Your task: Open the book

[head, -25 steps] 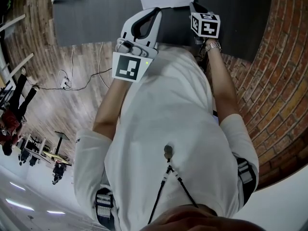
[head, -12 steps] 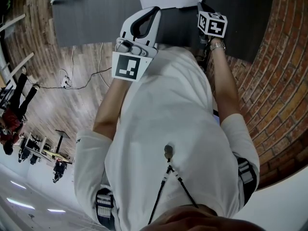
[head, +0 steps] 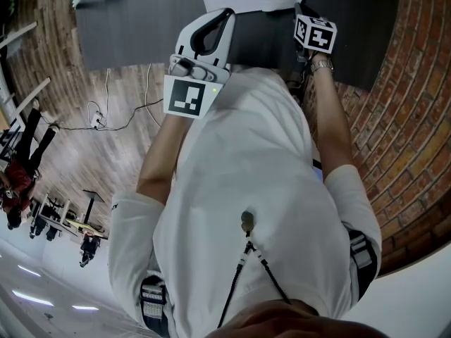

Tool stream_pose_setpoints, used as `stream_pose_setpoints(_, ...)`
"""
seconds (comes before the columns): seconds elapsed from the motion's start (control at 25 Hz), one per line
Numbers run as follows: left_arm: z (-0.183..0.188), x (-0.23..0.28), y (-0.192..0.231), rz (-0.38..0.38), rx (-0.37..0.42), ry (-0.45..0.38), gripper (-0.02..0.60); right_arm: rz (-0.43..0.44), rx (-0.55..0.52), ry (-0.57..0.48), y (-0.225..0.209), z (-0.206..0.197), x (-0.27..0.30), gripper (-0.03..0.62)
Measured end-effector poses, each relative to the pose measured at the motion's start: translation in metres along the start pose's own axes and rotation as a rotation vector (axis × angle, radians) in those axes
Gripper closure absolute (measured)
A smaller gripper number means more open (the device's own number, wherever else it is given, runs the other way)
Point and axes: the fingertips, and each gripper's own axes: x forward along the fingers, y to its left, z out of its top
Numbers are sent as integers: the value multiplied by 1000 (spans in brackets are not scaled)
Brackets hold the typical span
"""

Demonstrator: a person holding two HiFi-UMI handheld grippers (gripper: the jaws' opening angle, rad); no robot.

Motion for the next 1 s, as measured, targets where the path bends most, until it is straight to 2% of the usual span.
stream_pose_setpoints(1.0, -3, -5, 6, 14, 4, 5, 558, -107, 37, 30, -52, -9, 7, 553)
